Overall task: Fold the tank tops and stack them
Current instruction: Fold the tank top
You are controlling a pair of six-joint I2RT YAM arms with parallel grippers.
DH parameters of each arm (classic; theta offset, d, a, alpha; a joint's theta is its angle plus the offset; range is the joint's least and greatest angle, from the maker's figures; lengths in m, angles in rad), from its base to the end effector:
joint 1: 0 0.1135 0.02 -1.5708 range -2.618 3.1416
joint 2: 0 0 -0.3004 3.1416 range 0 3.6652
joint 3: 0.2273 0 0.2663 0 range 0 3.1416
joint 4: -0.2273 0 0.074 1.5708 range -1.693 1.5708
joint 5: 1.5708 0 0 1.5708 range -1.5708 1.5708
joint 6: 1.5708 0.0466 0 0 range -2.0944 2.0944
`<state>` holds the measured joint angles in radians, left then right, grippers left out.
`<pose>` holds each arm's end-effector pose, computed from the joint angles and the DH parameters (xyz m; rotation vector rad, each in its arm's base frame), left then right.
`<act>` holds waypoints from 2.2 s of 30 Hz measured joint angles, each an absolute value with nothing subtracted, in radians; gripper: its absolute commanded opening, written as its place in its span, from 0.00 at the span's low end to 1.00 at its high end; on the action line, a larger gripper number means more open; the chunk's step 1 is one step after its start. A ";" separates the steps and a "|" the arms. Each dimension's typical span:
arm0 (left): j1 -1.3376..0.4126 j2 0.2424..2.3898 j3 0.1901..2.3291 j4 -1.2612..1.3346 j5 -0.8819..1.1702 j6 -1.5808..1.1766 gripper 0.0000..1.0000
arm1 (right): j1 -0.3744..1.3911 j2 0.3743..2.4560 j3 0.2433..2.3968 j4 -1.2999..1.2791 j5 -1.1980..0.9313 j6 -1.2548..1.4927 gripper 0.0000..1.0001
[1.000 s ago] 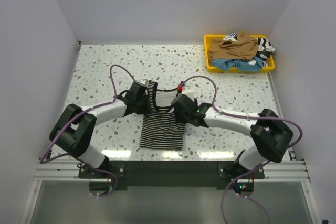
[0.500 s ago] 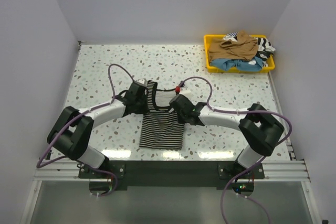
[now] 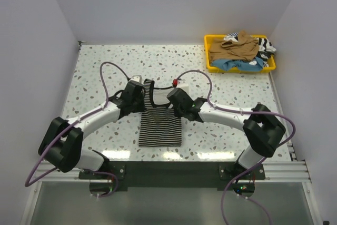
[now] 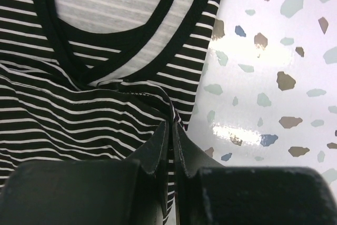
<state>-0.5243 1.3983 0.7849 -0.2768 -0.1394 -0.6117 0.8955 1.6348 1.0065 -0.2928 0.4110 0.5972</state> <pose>0.2549 -0.1399 0.2158 -0.1693 2.4714 -0.3260 0.2365 0.2654 0.2164 -0.1893 2.3893 0.1808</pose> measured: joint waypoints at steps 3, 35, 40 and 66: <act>-0.524 1.386 0.785 -0.282 -0.165 -0.619 0.00 | 0.896 1.639 1.029 -0.292 0.418 0.589 0.06; -0.482 1.354 0.817 -0.272 -0.165 -0.645 0.36 | 0.868 1.616 1.092 -0.250 0.430 0.554 0.31; -0.550 1.377 0.792 -0.212 -0.072 -0.688 0.26 | 0.891 1.699 1.092 -0.228 0.388 0.561 0.30; -0.591 1.392 0.543 -0.001 -0.072 -0.878 0.34 | 0.868 1.643 0.864 -0.219 0.378 0.633 0.61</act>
<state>-0.5907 1.3918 0.5426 -0.0013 -0.0719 -0.8780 0.8680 1.6432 0.8642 -0.2192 0.3782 0.6334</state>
